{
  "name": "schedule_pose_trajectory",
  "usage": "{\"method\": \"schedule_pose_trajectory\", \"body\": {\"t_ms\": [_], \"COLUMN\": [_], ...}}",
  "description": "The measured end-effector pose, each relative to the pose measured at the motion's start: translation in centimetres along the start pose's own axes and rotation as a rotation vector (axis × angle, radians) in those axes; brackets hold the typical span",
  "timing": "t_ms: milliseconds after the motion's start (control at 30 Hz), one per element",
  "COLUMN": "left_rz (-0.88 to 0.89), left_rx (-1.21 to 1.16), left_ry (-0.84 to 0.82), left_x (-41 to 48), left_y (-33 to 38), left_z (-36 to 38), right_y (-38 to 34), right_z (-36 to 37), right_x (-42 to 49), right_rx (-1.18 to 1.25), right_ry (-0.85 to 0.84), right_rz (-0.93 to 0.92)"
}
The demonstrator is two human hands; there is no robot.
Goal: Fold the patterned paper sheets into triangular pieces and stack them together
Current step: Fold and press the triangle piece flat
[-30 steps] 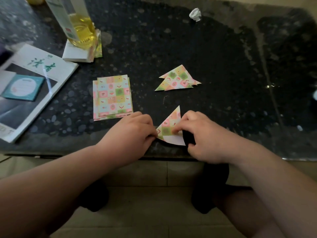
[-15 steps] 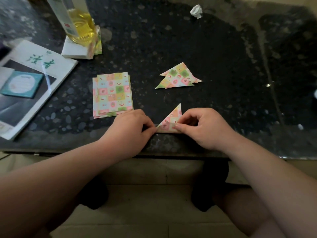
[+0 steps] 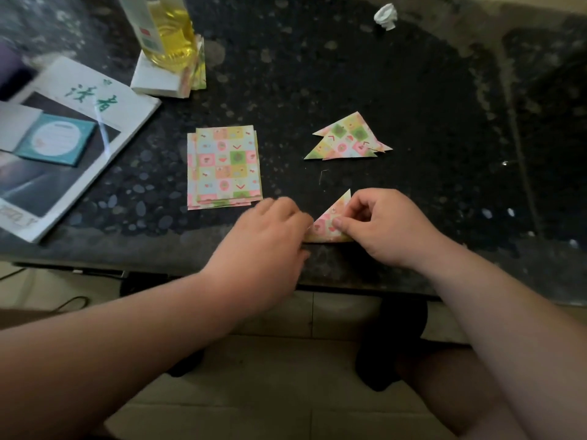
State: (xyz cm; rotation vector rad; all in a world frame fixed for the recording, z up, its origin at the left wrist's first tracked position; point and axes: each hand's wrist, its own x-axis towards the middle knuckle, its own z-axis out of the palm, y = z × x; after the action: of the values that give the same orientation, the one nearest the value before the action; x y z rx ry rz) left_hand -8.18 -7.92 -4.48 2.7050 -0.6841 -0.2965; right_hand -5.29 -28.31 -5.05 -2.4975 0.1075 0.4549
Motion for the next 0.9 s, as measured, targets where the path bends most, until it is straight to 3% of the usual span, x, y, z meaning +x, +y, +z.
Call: {"method": "schedule_pose_trajectory", "body": {"t_ms": [100, 233, 367, 900], "left_rz": [0.154, 0.167, 0.160, 0.119], "left_rx": [0.139, 0.257, 0.245, 0.227], "left_ry": [-0.051, -0.267, -0.201, -0.301], "left_x": [-2.7, -4.2, -3.7, -3.5], "left_y": [1.6, 3.0, 3.3, 3.6], "left_z": [1.8, 3.2, 3.3, 3.1], "right_y": [-0.1, -0.5, -0.7, 0.3], "right_z": [0.3, 0.4, 0.7, 0.9], "right_x": [0.0, -0.3, -0.5, 0.1], "right_rx": [-0.007, -0.026, -0.023, 0.151], "right_ry": [0.027, 0.039, 0.075, 0.079], "right_rz": [-0.001, 0.014, 0.012, 0.036]}}
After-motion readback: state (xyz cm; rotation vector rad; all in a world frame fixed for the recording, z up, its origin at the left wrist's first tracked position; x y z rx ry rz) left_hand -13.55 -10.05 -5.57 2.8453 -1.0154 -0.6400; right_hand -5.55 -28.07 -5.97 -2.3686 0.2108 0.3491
